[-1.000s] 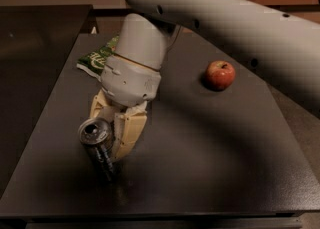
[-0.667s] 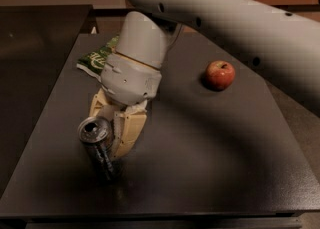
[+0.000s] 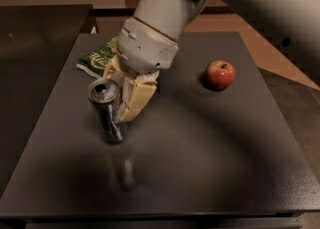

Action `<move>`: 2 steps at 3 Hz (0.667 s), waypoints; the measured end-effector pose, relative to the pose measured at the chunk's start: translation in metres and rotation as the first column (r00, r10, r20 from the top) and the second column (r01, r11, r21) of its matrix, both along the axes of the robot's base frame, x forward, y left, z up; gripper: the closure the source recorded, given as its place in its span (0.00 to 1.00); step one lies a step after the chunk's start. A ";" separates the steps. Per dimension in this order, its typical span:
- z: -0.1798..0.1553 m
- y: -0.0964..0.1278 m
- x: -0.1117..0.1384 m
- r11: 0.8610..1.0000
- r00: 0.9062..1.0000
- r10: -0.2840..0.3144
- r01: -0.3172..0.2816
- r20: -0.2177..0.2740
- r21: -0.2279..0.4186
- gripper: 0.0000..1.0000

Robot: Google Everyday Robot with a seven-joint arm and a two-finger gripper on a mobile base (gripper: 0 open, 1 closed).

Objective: Move redbull can near apple

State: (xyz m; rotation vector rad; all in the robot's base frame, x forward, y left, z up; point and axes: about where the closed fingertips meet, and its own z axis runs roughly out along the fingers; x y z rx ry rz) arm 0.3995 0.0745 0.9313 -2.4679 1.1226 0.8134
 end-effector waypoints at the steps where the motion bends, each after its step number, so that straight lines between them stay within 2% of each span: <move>1: 0.028 -0.021 0.041 0.986 0.984 -0.164 0.163 0.063 0.024 1.00; 2: 0.047 -0.052 0.078 0.949 0.943 -0.316 0.314 0.102 0.034 1.00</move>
Offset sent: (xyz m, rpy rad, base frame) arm 0.1185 -0.1033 0.0678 -0.0087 -0.1345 -0.5027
